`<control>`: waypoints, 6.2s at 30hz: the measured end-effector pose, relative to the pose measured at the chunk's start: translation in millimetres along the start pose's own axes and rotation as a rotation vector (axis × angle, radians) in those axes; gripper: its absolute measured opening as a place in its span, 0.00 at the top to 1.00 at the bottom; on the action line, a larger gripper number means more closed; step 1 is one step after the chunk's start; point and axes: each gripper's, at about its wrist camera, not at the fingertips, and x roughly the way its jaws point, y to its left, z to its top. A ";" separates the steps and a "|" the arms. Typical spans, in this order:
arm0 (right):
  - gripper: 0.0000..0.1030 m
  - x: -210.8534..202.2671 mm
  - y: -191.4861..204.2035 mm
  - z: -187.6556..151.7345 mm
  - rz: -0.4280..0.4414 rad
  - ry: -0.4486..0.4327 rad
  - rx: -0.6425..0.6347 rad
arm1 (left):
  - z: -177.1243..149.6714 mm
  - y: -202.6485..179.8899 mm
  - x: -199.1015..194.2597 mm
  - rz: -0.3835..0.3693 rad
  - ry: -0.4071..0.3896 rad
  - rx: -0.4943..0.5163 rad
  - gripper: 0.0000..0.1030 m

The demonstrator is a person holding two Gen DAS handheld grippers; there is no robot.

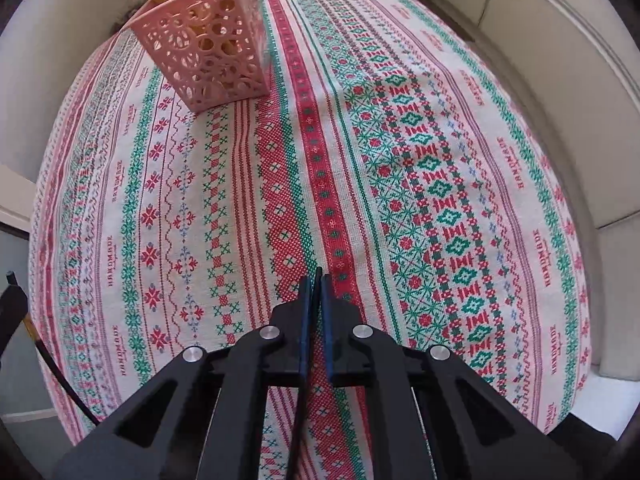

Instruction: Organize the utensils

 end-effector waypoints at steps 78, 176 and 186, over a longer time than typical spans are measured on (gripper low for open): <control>0.96 -268.8 37.6 131.7 0.329 -0.759 -0.282 | 174.7 -95.7 -114.8 0.006 -0.563 0.127 0.65; 0.07 -305.5 -81.6 -116.3 -0.032 -0.839 -0.017 | -44.0 -150.0 -217.0 0.259 -0.609 0.022 0.07; 0.07 -306.2 -80.9 -117.2 -0.026 -0.834 -0.022 | -43.7 -149.0 -214.7 0.267 -0.606 0.011 0.07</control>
